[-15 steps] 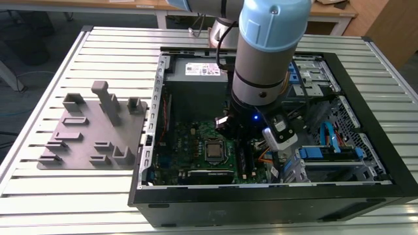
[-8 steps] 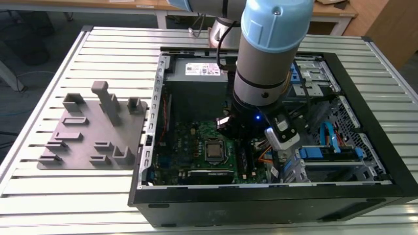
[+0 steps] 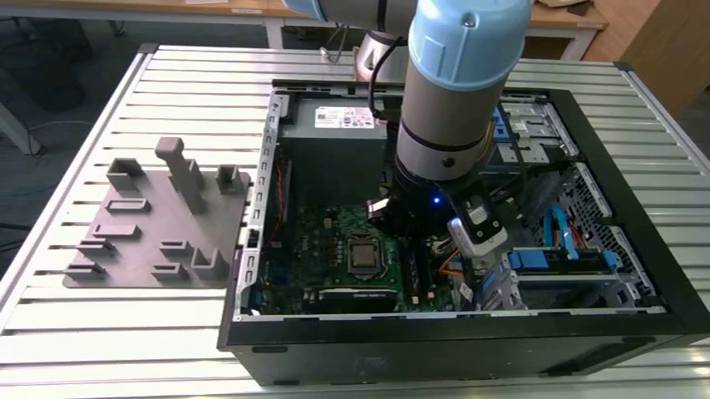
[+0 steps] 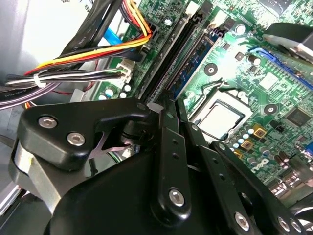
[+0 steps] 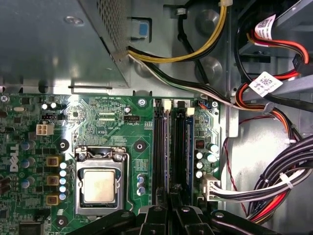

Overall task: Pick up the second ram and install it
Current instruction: 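Insert the second ram into the second slot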

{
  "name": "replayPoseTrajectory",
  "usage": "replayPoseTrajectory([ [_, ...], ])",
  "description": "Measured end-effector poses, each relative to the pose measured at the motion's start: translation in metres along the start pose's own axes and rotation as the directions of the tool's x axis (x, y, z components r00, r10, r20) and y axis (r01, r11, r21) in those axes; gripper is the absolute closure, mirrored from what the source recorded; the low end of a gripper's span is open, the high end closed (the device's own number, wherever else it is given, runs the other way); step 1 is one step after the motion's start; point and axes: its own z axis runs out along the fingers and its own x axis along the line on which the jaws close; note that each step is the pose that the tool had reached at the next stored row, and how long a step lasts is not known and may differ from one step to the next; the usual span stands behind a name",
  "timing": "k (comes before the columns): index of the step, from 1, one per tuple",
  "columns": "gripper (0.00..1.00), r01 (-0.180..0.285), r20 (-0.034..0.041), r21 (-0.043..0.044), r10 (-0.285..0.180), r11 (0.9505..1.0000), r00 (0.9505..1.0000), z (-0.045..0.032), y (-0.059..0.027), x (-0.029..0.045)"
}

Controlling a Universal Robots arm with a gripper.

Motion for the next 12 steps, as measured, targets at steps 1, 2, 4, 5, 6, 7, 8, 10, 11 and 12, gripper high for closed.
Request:
replayPoseTrajectory([
  [1, 0.89, 0.000, -0.0001, 0.0002, 0.000, 1.0000, 1.0000, 0.0000, -0.0004, 0.0000],
  [2, 0.89, 0.000, 0.0000, 0.0001, 0.000, 1.0000, 1.0000, 0.0000, -0.0009, -0.0001],
  [4, 0.89, 0.000, 0.0000, -0.0001, 0.000, 1.0000, 1.0000, 0.0003, -0.0019, 0.0000],
  [5, 0.89, 0.000, 0.0000, -0.0001, 0.000, 1.0000, 1.0000, 0.0005, -0.0020, 0.0000],
  [6, 0.89, 0.000, 0.0000, 0.0001, 0.000, 1.0000, 1.0000, 0.0007, -0.0021, 0.0000],
  [7, 0.89, 0.000, -0.0001, 0.0003, 0.000, 1.0000, 1.0000, 0.0008, -0.0021, 0.0000],
  [8, 0.89, 0.000, -0.0002, 0.0005, 0.000, 1.0000, 1.0000, 0.0010, -0.0022, 0.0001],
  [10, 0.89, 0.000, -0.0001, 0.0005, 0.000, 1.0000, 1.0000, 0.0012, -0.0022, 0.0007],
  [11, 0.89, 0.000, -0.0001, 0.0003, 0.000, 1.0000, 1.0000, 0.0013, -0.0022, 0.0008],
  [12, 0.89, 0.000, 0.0000, 0.0002, 0.000, 1.0000, 1.0000, 0.0013, -0.0021, 0.0008],
])
